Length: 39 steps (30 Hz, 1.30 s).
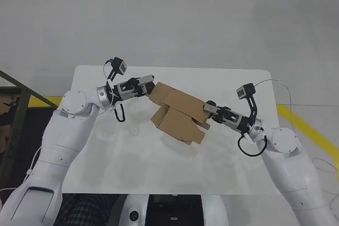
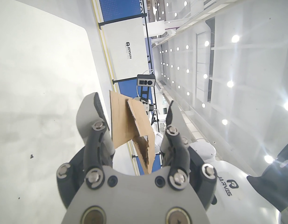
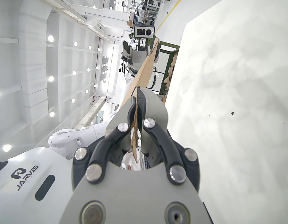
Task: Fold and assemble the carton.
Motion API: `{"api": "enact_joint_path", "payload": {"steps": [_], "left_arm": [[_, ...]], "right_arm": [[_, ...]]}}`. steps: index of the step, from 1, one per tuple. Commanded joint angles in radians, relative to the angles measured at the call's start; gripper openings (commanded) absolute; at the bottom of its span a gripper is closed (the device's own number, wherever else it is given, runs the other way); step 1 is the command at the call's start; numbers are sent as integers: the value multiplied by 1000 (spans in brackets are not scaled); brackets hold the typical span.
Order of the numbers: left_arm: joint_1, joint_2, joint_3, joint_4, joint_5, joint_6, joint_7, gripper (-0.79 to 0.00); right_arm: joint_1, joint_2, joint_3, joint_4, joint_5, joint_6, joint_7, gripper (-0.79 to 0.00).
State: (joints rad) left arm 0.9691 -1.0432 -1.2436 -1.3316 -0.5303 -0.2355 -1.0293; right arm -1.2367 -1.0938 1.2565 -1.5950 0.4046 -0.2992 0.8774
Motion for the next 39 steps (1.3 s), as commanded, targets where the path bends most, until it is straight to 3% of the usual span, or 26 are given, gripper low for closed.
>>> {"api": "enact_joint_path", "payload": {"steps": [1, 11, 17, 39], "left_arm": [[4, 3, -15, -7, -5, 3, -3, 0], [34, 18, -69, -82, -36, 51, -100, 0], [64, 18, -43, -127, -20, 64, -124, 0], [59, 8, 21, -127, -28, 84, -139, 0]], "right_arm": [[-1, 1, 4, -2, -5, -2, 6, -785], [5, 4, -3, -2, -49, -48, 53, -785], [19, 1, -23, 11, -69, -63, 43, -785], [35, -5, -53, 29, -80, -61, 12, -785]]}}
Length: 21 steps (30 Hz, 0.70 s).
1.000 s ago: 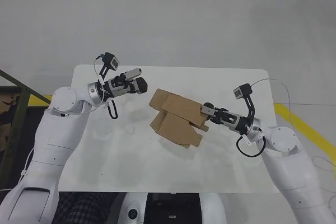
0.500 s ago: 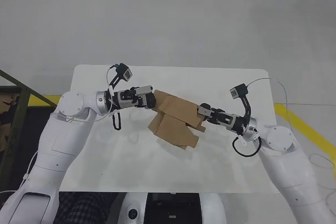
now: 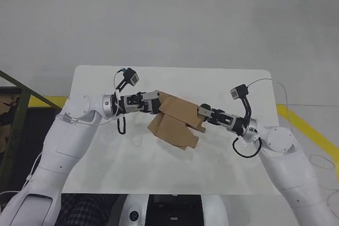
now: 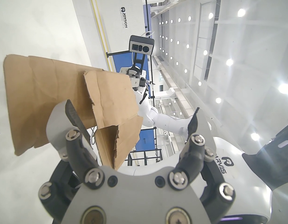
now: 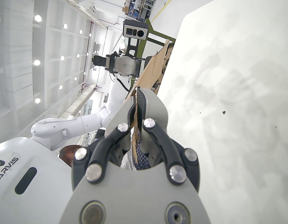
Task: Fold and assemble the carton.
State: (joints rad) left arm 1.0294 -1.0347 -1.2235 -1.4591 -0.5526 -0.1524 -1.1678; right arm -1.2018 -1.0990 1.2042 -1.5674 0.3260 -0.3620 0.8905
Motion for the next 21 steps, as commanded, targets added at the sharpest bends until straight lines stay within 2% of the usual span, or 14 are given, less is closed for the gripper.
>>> {"api": "enact_joint_path", "payload": {"steps": [1, 13, 21], "left_arm": [[-2, -1, 1, 0, -13, 3, -3, 0], [-12, -3, -1, 9, -47, 15, -6, 0], [-3, 0, -16, 7, -8, 2, 25, 0]], "right_arm": [[0, 0, -2, 3, -2, 3, -2, -785], [1, -3, -14, 2, -2, 0, -5, -785], [-8, -4, 20, -5, -20, -9, -119, -785]]}}
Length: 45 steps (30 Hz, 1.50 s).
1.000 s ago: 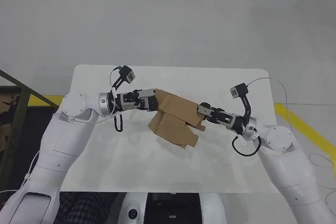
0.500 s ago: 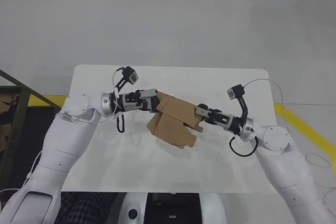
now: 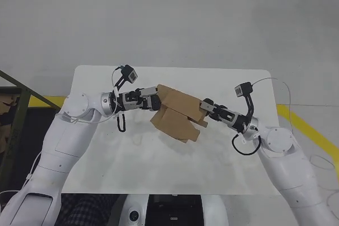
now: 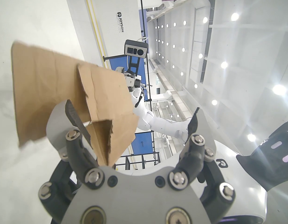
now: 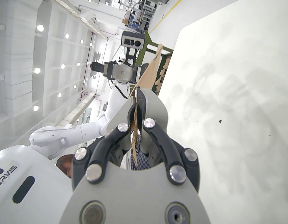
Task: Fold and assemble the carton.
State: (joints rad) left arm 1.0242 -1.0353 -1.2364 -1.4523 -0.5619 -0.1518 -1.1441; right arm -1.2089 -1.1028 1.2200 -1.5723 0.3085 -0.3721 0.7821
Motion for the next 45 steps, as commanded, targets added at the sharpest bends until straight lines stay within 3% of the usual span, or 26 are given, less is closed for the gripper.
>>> {"api": "enact_joint_path", "payload": {"steps": [1, 25, 26, 29, 43, 44, 45], "left_arm": [[4, 1, -6, 2, 2, 3, 2, 0], [10, -7, 34, -19, 10, 22, 28, 0], [11, -7, 35, -18, 13, 24, 30, -289], [10, -8, 35, -15, 15, 35, 40, -785], [-5, -11, 54, 7, 40, 89, 62, -785], [-7, -11, 54, 10, 43, 93, 63, -785], [-8, -12, 54, 12, 44, 97, 64, -785]], "right_arm": [[-1, 0, 9, 0, -4, 1, -19, -785], [5, -23, -19, -7, -26, 6, -204, -785], [4, -24, -19, -7, -29, 6, -212, -785], [1, -25, -16, -10, -48, 4, -232, -785], [-8, -32, -32, -38, -182, 0, -281, -785], [-9, -32, -33, -41, -196, -2, -286, -711], [-10, -32, -34, -45, -209, -3, -289, -480]]}}
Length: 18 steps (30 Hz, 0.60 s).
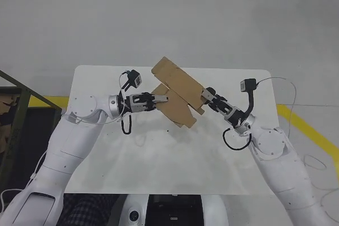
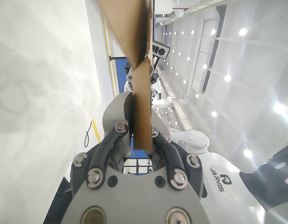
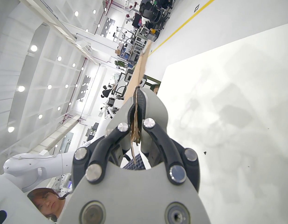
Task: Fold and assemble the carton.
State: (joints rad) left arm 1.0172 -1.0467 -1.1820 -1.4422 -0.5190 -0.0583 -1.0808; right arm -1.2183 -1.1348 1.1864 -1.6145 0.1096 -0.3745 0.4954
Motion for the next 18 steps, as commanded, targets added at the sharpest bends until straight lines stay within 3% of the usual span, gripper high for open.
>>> {"api": "enact_joint_path", "payload": {"steps": [1, 2, 9, 18], "left_arm": [[-2, 0, 0, 5, 3, 6, 2, -785], [-3, 0, -1, 8, 3, 9, 3, -785], [-12, 5, -28, 32, -4, -32, -47, -785], [-37, 15, -39, 103, 5, -131, -233, -785]], "right_arm": [[-1, 0, -2, -7, -25, -4, -5, -212], [-2, 0, -3, -11, -41, -6, -6, 0], [-1, 2, 23, 15, -22, -22, 20, 0], [39, 17, 70, 106, 161, -86, 306, 0]]}}
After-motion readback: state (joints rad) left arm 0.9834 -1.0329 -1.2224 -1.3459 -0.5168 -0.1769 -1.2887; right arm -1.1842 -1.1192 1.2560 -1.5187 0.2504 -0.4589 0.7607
